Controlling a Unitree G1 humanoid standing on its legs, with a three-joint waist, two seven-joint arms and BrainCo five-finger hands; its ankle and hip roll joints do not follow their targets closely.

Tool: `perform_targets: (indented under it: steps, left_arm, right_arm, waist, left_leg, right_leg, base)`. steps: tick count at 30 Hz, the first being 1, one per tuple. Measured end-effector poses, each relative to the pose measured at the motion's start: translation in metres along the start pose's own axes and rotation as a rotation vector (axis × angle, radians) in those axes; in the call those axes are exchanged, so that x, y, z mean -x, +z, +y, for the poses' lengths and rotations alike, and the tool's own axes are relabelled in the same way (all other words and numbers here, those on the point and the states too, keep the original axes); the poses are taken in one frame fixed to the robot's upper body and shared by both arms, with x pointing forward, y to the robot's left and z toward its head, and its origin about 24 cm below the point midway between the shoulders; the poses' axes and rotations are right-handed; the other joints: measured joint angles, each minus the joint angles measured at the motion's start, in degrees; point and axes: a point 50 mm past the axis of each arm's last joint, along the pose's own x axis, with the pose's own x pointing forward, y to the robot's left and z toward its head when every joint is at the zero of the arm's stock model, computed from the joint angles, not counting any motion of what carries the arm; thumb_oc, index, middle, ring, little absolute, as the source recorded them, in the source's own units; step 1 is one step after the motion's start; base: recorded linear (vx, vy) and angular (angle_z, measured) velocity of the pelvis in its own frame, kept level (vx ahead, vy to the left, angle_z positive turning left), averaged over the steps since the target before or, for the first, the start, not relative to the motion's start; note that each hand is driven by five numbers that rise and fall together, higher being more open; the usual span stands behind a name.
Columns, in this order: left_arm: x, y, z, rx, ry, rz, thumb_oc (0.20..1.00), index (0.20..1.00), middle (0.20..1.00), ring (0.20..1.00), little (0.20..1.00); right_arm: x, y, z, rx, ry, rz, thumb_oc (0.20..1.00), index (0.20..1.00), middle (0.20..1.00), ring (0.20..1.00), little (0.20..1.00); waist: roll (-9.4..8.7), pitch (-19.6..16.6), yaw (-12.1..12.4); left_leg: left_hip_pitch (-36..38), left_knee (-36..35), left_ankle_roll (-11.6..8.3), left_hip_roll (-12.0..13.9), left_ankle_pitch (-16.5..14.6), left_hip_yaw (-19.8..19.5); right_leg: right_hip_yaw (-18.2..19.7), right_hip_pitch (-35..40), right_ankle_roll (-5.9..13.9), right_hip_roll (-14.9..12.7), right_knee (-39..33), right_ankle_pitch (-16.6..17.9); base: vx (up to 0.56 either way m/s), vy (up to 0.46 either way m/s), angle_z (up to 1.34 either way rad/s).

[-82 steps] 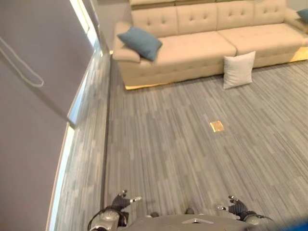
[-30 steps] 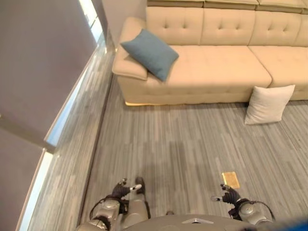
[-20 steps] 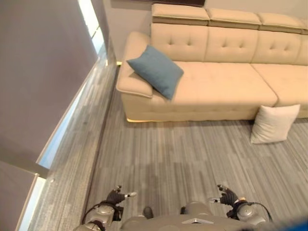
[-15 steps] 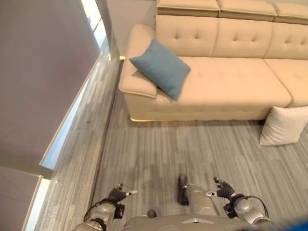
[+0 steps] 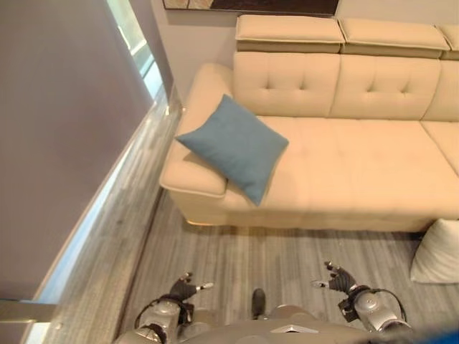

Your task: Pick up all the scattered cushions and arrange them neatly on the sofa.

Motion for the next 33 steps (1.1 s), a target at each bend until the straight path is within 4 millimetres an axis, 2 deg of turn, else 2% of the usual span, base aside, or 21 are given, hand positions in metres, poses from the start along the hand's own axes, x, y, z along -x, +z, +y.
perform_targets:
  steps: [1,2,3,6,7,8,9,11,13,14,15,17,18,19,20,23,25,26,27,30,33]
  left_arm:
    - [0.001,-0.002,0.000,-0.004,-0.002,0.001,1.000,1.000,1.000,1.000,1.000]
    - [0.001,-0.001,0.000,-0.002,-0.001,-0.002,1.000,1.000,1.000,1.000,1.000]
    - [0.000,0.000,0.000,0.000,0.000,-0.006,1.000,1.000,1.000,1.000,1.000]
    - [0.001,-0.002,0.003,0.022,0.013,-0.003,1.000,1.000,1.000,1.000,1.000]
    - [0.001,-0.003,0.003,0.025,0.012,0.000,1.000,1.000,1.000,1.000,1.000]
    - [0.001,-0.003,0.003,0.028,0.014,0.002,1.000,1.000,1.000,1.000,1.000]
    - [0.004,-0.013,-0.004,0.035,-0.002,0.028,1.000,1.000,1.000,1.000,1.000]
    - [0.003,-0.010,0.002,0.015,0.011,0.032,1.000,1.000,1.000,1.000,1.000]
    - [0.005,-0.019,0.007,-0.001,0.020,0.061,1.000,1.000,1.000,1.000,1.000]
    - [0.006,-0.023,0.013,-0.009,0.033,0.077,1.000,1.000,1.000,1.000,1.000]
    - [0.006,-0.021,0.015,-0.012,0.039,0.072,1.000,1.000,1.000,1.000,1.000]
    - [0.003,-0.011,0.017,-0.018,0.042,0.048,1.000,1.000,1.000,1.000,1.000]
    - [0.001,-0.005,0.017,-0.020,0.041,0.032,1.000,1.000,1.000,1.000,1.000]
    - [0.001,-0.005,0.015,-0.019,0.039,0.031,1.000,1.000,1.000,1.000,1.000]
    - [0.001,-0.004,0.016,-0.020,0.039,0.024,1.000,1.000,1.000,1.000,1.000]
    - [0.001,-0.004,0.019,-0.024,0.051,0.024,1.000,1.000,1.000,1.000,1.000]
    - [0.004,-0.011,0.024,-0.027,0.067,0.037,1.000,1.000,1.000,1.000,1.000]
    - [0.005,-0.013,0.027,-0.026,0.078,0.038,1.000,1.000,1.000,1.000,1.000]
    - [0.005,-0.013,0.027,-0.026,0.078,0.038,1.000,1.000,1.000,1.000,1.000]
    - [0.010,-0.021,0.031,-0.030,0.083,0.035,1.000,1.000,1.000,1.000,1.000]
    - [0.011,-0.016,0.041,-0.041,0.101,0.008,1.000,1.000,1.000,1.000,1.000]
  right_arm:
    - [0.000,-0.001,0.000,-0.001,-0.003,0.004,1.000,1.000,1.000,1.000,1.000]
    - [0.002,-0.010,0.000,0.000,-0.003,0.039,1.000,1.000,1.000,1.000,1.000]
    - [0.002,-0.011,-0.001,0.001,-0.007,0.047,1.000,1.000,1.000,1.000,1.000]
    - [0.002,-0.010,-0.003,0.010,-0.016,0.047,1.000,1.000,1.000,1.000,1.000]
    - [0.002,-0.010,-0.004,0.016,-0.022,0.047,1.000,1.000,1.000,1.000,1.000]
    - [0.002,-0.011,-0.004,0.015,-0.021,0.049,1.000,1.000,1.000,1.000,1.000]
    - [0.006,-0.021,-0.011,0.028,-0.036,0.070,1.000,1.000,1.000,1.000,1.000]
    - [0.009,-0.031,0.002,0.002,-0.014,0.104,1.000,1.000,1.000,1.000,1.000]
    - [0.007,-0.025,0.006,-0.008,-0.004,0.083,1.000,1.000,1.000,1.000,1.000]
    - [0.005,-0.019,0.011,-0.015,0.008,0.061,1.000,1.000,1.000,1.000,1.000]
    - [0.005,-0.016,0.012,-0.016,0.012,0.047,1.000,1.000,1.000,1.000,1.000]
    - [0.003,-0.010,0.010,-0.012,0.007,0.031,1.000,1.000,1.000,1.000,1.000]
    - [0.000,0.000,0.005,-0.012,-0.005,0.004,1.000,1.000,1.000,1.000,1.000]
    - [-0.001,0.005,0.003,-0.009,-0.010,-0.015,1.000,1.000,1.000,1.000,1.000]
    - [-0.002,0.012,0.003,-0.006,-0.010,-0.044,1.000,1.000,1.000,1.000,1.000]
    - [-0.002,0.012,0.004,-0.004,-0.006,-0.043,1.000,1.000,1.000,1.000,1.000]
    - [-0.001,0.008,0.005,-0.011,-0.008,-0.033,1.000,1.000,1.000,1.000,1.000]
    - [0.000,0.005,0.004,-0.016,-0.012,-0.029,1.000,1.000,1.000,1.000,1.000]
    - [0.000,0.005,0.004,-0.016,-0.012,-0.029,1.000,1.000,1.000,1.000,1.000]
    - [0.004,0.014,-0.013,-0.032,-0.072,-0.092,1.000,1.000,1.000,1.000,1.000]
    - [0.008,0.021,-0.031,-0.035,-0.121,-0.140,1.000,1.000,1.000,1.000,1.000]
  waist:
    - [0.24,0.1,-0.5]
    - [0.46,-0.1,-0.2]
    - [1.15,0.2,0.1]
    - [2.12,-0.2,0.8]
    - [2.36,-0.2,1.1]
    - [2.46,-0.5,1.1]
    - [5.02,-1.9,0.7]
    - [2.81,-2.9,0.1]
    - [3.41,-2.9,0.3]
    - [2.37,-3.2,0.7]
    - [2.13,-3.3,0.8]
    - [2.40,-2.7,0.9]
    - [3.56,-1.0,1.1]
    - [4.26,-0.7,1.0]
    - [5.14,-0.4,1.1]
    - [5.61,-0.6,1.2]
    - [4.79,-1.0,0.8]
    - [4.30,-1.3,0.8]
    - [4.30,-1.3,0.8]
    - [5.82,-1.5,1.3]
    - [6.68,-2.0,1.3]
  left_leg:
    - [-1.7,-7.6,0.03,-0.4,0.4,0.7]
    - [-0.5,-19.7,0.77,-1.3,1.8,0.5]
    - [-1.4,-24.0,1.34,-1.2,4.0,0.3]
    - [-2.6,-31.5,1.61,-2.4,7.6,-4.1]
    - [-3.2,-31.0,3.52,-2.9,9.6,-4.1]
    - [-2.5,-30.7,4.02,-3.5,9.9,-3.9]
    - [-0.7,-30.8,8.31,-4.1,13.4,-3.7]
    - [2.1,-33.5,10.16,-6.0,10.2,-2.6]
    - [5.4,-37.0,10.85,-6.6,9.9,-1.8]
    - [6.7,-37.5,11.14,-8.4,9.4,-0.6]
    - [7.5,-38.0,12.12,-9.4,8.6,-0.4]
    - [8.3,-38.1,14.59,-10.5,6.6,-0.7]
    - [10.2,-38.3,14.97,-10.6,6.3,-0.3]
    - [11.0,-38.3,15.01,-10.6,5.8,0.2]
    - [12.0,-38.5,13.60,-10.9,5.0,0.6]
    - [12.7,-38.5,13.22,-10.9,3.5,0.1]
    - [13.2,-38.3,12.53,-11.0,3.6,-0.9]
    - [13.6,-38.2,11.89,-10.9,3.4,-1.1]
    - [13.6,-38.2,11.89,-10.9,3.4,-1.1]
    - [14.0,-38.2,10.19,-8.3,3.2,-1.4]
    - [15.0,-38.2,9.24,-7.3,2.7,-2.2]
  right_leg:
    - [0.1,1.8,1.57,0.5,-0.3,-3.0]
    - [0.2,2.8,2.70,1.1,0.1,-3.4]
    - [0.4,4.1,2.58,1.7,0.1,-3.4]
    - [1.9,6.5,4.93,2.1,0.1,-5.4]
    - [2.0,8.6,6.24,1.9,0.1,-6.2]
    - [2.0,9.7,7.85,1.5,0.1,-7.5]
    - [2.8,12.5,10.35,3.1,0.7,-10.4]
    - [3.0,11.6,9.84,0.3,5.9,-12.8]
    - [2.6,5.5,11.65,-1.4,19.8,-16.2]
    - [2.6,1.1,13.37,-4.3,29.7,-18.5]
    - [2.7,-1.2,13.90,-5.6,34.1,-19.1]
    - [3.0,-5.3,14.72,-7.2,39.8,-19.0]
    - [1.6,-8.4,14.89,-9.0,43.4,-19.4]
    - [1.2,-9.5,14.87,-9.6,41.4,-19.5]
    - [1.6,-11.9,15.50,-10.9,36.9,-18.9]
    - [1.0,-14.2,15.33,-11.5,25.6,-15.2]
    - [0.6,-13.0,15.44,-11.6,17.1,-6.2]
    - [0.3,-12.1,14.46,-11.4,15.7,-3.3]
    - [0.3,-12.1,14.46,-11.4,15.7,-3.3]
    - [-1.1,-8.4,11.17,-8.1,9.0,-0.5]
    - [-1.9,-5.4,10.64,-6.8,5.2,0.4]
  base:
    - [0.44,0.132,-0.10]
    - [0.32,0.100,-0.17]
    - [0.32,0.101,-0.35]
    - [0.20,0.079,-0.48]
    - [0.30,0.138,-0.57]
    - [0.49,0.310,-0.53]
    - [0.34,0.276,-0.03]
    - [0.25,0.241,0.12]
    - [0.12,0.156,-0.31]
    - [0.14,0.136,-0.25]
    - [0.20,0.159,-0.14]
    - [0.17,0.085,-0.02]
    - [0.12,0.017,-0.07]
    - [0.16,-0.025,-0.04]
    - [0.20,-0.034,0.04]
    - [0.10,-0.032,0.03]
    - [0.08,-0.057,0.26]
    - [0.09,-0.072,0.21]
    - [0.03,-0.030,0.03]
    - [0.06,-0.032,0.01]
    - [0.05,-0.029,0.07]
